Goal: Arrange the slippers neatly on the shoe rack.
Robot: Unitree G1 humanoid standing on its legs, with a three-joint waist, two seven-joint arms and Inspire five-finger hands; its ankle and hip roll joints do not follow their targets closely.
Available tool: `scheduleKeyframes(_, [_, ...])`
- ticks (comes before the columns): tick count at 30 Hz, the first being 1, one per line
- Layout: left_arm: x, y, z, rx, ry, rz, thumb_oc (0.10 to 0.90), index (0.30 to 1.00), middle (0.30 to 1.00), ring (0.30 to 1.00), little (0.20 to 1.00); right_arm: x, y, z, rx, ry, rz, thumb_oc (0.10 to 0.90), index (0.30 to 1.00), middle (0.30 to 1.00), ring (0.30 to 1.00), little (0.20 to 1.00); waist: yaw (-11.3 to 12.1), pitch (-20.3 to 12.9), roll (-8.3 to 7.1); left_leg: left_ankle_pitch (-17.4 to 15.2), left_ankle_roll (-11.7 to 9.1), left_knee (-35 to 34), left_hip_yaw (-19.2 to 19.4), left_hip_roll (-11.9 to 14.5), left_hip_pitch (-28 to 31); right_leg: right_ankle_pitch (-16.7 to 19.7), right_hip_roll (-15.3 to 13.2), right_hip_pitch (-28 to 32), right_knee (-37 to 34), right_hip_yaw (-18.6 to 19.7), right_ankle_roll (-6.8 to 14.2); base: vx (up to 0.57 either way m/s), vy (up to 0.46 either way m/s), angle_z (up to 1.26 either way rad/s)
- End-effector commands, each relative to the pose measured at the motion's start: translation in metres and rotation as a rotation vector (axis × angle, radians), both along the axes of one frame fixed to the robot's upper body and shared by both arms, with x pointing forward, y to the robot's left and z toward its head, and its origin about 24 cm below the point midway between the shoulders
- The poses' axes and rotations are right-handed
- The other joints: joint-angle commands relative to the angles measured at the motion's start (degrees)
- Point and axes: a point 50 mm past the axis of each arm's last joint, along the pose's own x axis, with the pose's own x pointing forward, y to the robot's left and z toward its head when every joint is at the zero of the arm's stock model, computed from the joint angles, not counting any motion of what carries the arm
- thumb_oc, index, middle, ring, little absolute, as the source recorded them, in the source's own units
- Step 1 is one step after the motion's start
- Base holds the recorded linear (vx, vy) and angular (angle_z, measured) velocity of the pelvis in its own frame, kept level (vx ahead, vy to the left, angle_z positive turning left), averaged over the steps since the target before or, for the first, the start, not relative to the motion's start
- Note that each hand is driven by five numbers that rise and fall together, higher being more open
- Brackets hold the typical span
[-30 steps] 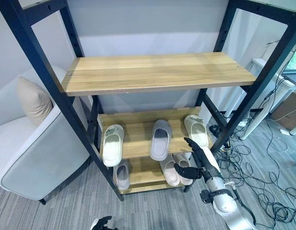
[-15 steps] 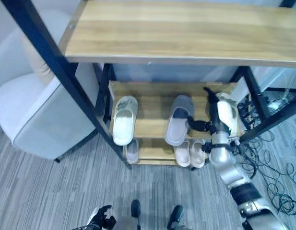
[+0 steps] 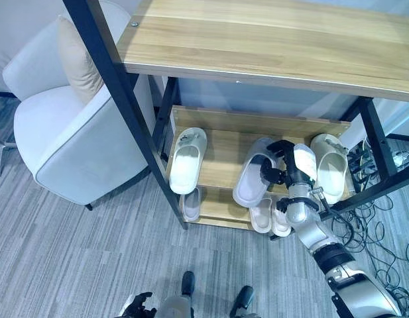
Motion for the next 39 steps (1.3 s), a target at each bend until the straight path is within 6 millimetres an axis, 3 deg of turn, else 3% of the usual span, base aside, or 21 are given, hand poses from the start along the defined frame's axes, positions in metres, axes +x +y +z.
scheduleKeyframes(1, [-0.017, -0.03, -0.01, -0.057, 0.069, -0.068, 0.8, 0.9, 0.9, 0.9, 0.9, -0.003, -0.006, 0.032, -0.055, -0.146, 0.044, 0.4, 0.3, 0.3, 0.3, 0.3, 0.48, -5.67, 2.05, -2.77, -3.08, -0.64, -3.71, 1.24, -1.04, -3.53, -0.38, 1.25, 0.32, 1.13, 6.06, 0.03, -0.012, -0.02])
scheduleKeyframes(9, [-0.021, -0.031, -0.011, -0.068, 0.081, -0.07, 0.8, 0.9, 0.9, 0.9, 0.9, -0.033, -0.004, 0.052, -0.075, -0.257, 0.139, 0.4, 0.3, 0.3, 0.3, 0.3, -1.41, -6.31, 2.38, -3.22, -3.22, -0.64, -2.92, 1.71, 0.45, -4.0, -0.18, 2.04, 0.32, 1.77, 6.2, 0.01, -0.008, -0.06])
scheduleKeyframes(14, [-0.022, -0.032, -0.011, -0.079, 0.077, -0.056, 0.8, 0.9, 0.9, 0.9, 0.9, -0.061, 0.012, 0.061, -0.008, -0.298, 0.302, 0.4, 0.3, 0.3, 0.3, 0.3, -3.31, -6.85, 2.88, -3.55, -3.48, -0.64, -2.19, 2.11, 1.47, -4.45, 0.11, 2.24, 0.32, 2.89, 6.32, 0.0, -0.012, -0.12])
scheduleKeyframes(22, [-0.02, -0.035, -0.01, -0.101, 0.058, -0.058, 0.8, 0.9, 0.9, 0.9, 0.9, -0.089, 0.039, 0.044, 0.083, -0.143, 0.576, 0.4, 0.3, 0.3, 0.3, 0.3, -5.01, -6.83, 3.25, -3.67, -3.93, -0.64, -1.68, 2.64, 2.25, -5.04, 0.62, 2.76, 0.32, 3.72, 6.09, -0.03, -0.02, -0.09])
scheduleKeyframes(30, [-0.015, -0.035, -0.008, -0.103, 0.041, -0.069, 0.8, 0.9, 0.9, 0.9, 0.9, -0.093, 0.04, 0.024, 0.067, -0.014, 0.63, 0.4, 0.3, 0.3, 0.3, 0.3, -5.02, -4.52, 3.39, -3.49, -3.49, -0.59, -1.44, 3.02, 3.83, -5.63, 0.89, 3.95, 1.03, 3.39, 5.23, -0.06, -0.02, -0.06])
scheduleKeyframes(32, [0.002, -0.036, -0.005, -0.101, -0.008, -0.083, 0.8, 0.9, 0.9, 0.9, 0.9, -0.087, 0.044, 0.021, 0.051, 0.004, 0.643, 0.4, 0.3, 0.3, 0.3, 0.3, -5.0, -0.07, 3.27, -5.33, -3.43, 7.56, -1.86, 3.36, -1.43, -6.72, -0.58, 0.24, 6.45, 3.95, 4.35, -0.37, -0.033, -0.02])
scheduleKeyframes(35, [0.035, -0.037, 0.006, -0.105, -0.116, -0.088, 0.8, 0.9, 0.9, 0.9, 0.9, -0.073, 0.044, 0.024, 0.02, -0.008, 0.627, 0.4, 0.3, 0.3, 0.3, 0.3, -5.41, 3.74, 3.8, -6.72, -3.17, 16.56, -3.16, 3.4, -11.15, -7.48, -2.12, -9.36, 15.48, 3.83, 3.01, -0.37, -0.003, 0.03])
scheduleKeyframes(36, [0.043, -0.036, 0.009, -0.109, -0.143, -0.087, 0.8, 0.9, 0.9, 0.9, 0.9, -0.066, 0.042, 0.027, 0.006, -0.02, 0.612, 0.4, 0.3, 0.3, 0.3, 0.3, -5.33, 3.11, 4.1, -8.11, -2.63, 21.67, -3.47, 3.58, -16.89, -9.24, -2.79, -15.0, 21.14, 3.86, 2.18, -0.28, 0.015, 0.2])
scheduleKeyframes(39, [0.048, -0.038, 0.012, -0.12, -0.166, -0.097, 0.8, 0.9, 0.9, 0.9, 0.9, -0.057, 0.037, 0.036, -0.049, -0.055, 0.582, 0.4, 0.3, 0.3, 0.3, 0.3, -4.74, 2.81, 4.4, -9.8, -1.81, 27.81, -3.63, 3.96, -22.6, -11.78, -3.41, -20.67, 27.52, 3.58, 1.17, -0.11, 0.012, 0.09])
